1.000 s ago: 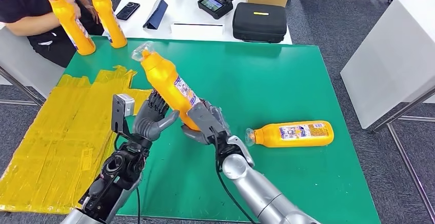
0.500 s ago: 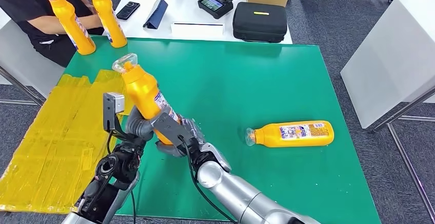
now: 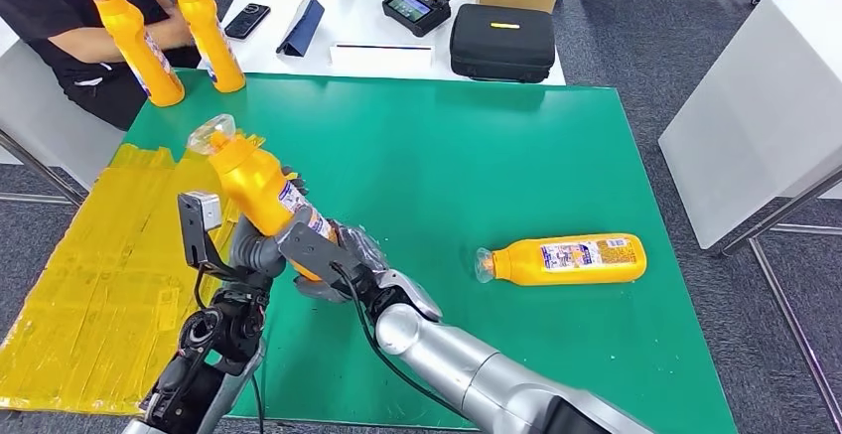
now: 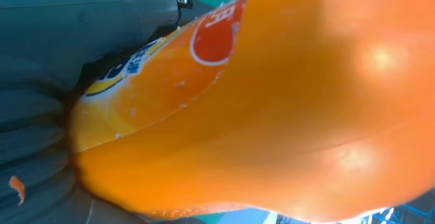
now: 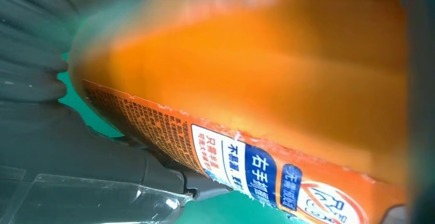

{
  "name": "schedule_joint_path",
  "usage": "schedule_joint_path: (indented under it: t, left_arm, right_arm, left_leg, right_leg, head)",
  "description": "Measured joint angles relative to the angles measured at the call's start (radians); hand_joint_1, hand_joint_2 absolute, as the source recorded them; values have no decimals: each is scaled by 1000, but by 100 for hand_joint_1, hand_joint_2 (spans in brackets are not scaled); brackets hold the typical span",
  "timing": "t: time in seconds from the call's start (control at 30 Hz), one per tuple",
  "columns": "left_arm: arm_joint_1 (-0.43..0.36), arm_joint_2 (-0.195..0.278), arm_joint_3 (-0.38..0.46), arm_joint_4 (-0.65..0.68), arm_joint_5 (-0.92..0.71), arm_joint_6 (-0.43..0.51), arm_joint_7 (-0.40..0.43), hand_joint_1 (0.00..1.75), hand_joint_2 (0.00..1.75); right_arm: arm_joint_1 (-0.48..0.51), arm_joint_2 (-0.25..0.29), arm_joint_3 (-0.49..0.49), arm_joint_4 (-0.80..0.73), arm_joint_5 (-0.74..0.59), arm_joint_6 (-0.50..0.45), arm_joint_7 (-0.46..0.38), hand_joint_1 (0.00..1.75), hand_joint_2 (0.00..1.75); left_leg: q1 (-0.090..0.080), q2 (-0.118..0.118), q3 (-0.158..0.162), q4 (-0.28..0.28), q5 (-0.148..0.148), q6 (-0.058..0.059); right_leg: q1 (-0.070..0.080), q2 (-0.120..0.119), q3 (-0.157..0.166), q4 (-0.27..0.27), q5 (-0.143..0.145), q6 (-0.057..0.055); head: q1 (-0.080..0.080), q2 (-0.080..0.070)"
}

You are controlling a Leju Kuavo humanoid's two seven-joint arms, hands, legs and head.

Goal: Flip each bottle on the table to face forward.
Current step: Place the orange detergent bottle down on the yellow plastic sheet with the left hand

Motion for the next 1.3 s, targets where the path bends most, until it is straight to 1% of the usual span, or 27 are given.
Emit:
schedule_joint_path:
  t: [0.1,0.13,0.23,0.33,0.4,0.5,0.53,0.57,0.67,0.77,1.0,1.1,1.17,1.2,1.23,1.3]
  left_arm:
    - [-1,5,-1,0,-56,44,-22,175,175]
    - [-3,8,-2,0,-98,72,-29,175,175]
    - [-13,26,-4,1,-314,202,-29,175,175]
    - [-19,54,6,21,-625,339,4,175,175]
    - [-21,74,20,53,-827,397,53,175,175]
    - [-25,113,32,138,-1173,467,182,175,175]
    - [-25,127,38,176,-1264,487,204,175,175]
    - [-25,140,45,213,-1319,504,208,175,175]
    - [-28,164,66,295,-1351,523,201,175,175]
    - [-37,172,74,335,-1358,526,201,175,175]
    - [-54,173,75,373,-1365,526,205,175,175]
    - [-60,183,72,394,-1438,524,264,175,175]
    - [-64,206,68,429,-1502,532,303,175,175]
    - [-66,220,66,451,-1525,540,310,136,175]
    - [-69,234,66,476,-1546,546,313,93,175]
    - [-74,262,63,528,-1601,550,329,5,87]
  right_arm:
    - [-2,6,1,18,11,-22,-30,0,44]
    - [-2,7,1,22,20,-32,-44,0,0]
    - [1,0,-6,21,81,-60,-76,0,0]
    - [19,-34,-53,-50,216,-50,-66,0,0]
    - [48,-67,-115,-144,327,-15,-42,0,0]
    - [135,-126,-236,-349,492,67,-16,0,0]
    - [170,-146,-282,-425,529,98,-13,0,0]
    - [201,-165,-328,-496,553,126,-12,0,0]
    - [264,-199,-434,-642,581,162,-14,0,0]
    - [296,-211,-482,-718,591,167,-19,0,0]
    - [327,-223,-524,-794,598,167,-23,0,0]
    - [333,-242,-530,-814,606,159,-30,0,0]
    - [340,-284,-536,-833,589,158,-44,0,0]
    - [346,-312,-541,-843,574,158,-54,0,0]
    - [353,-341,-547,-851,561,158,-62,0,0]
    - [373,-399,-563,-868,550,158,-72,0,87]
  left_leg:
    - [0,0,0,0,0,0]
    - [0,0,0,0,0,0]
    - [0,0,0,0,0,0]
    - [0,0,0,0,0,0]
    - [0,-1,0,0,0,0]
    - [0,-1,0,0,0,0]
    - [0,-1,0,0,0,0]
    - [0,-1,0,0,0,0]
    - [0,-1,-1,0,0,0]
    - [0,-1,-1,0,0,0]
    - [0,-1,1,0,0,0]
    - [0,-1,1,0,0,0]
    - [0,0,2,0,0,0]
    - [0,0,2,0,0,0]
    - [0,0,2,0,0,0]
    - [-1,-1,2,0,0,0]
  right_leg:
    - [0,0,0,0,0,0]
    - [0,0,0,0,0,0]
    - [0,0,0,0,0,0]
    - [0,-1,0,0,0,0]
    - [0,-1,0,0,0,0]
    - [0,-1,1,0,0,0]
    - [0,-1,1,0,0,0]
    - [0,-1,0,0,0,0]
    - [0,-1,-1,0,0,0]
    - [0,-1,0,0,0,0]
    - [0,-1,1,0,0,0]
    - [0,-1,2,0,0,0]
    - [0,-1,2,0,0,0]
    - [0,-1,2,0,0,0]
    - [0,-1,3,0,0,0]
    - [0,-1,3,0,0,0]
  head:
    - [0,0]
    - [0,0]
    - [0,0]
    - [0,0]
    - [0,0]
    - [0,0]
    - [0,0]
    - [0,0]
    - [0,0]
    - [0,0]
    - [0,0]
    - [0,0]
    - [0,0]
    - [0,0]
    - [0,0]
    - [0,0]
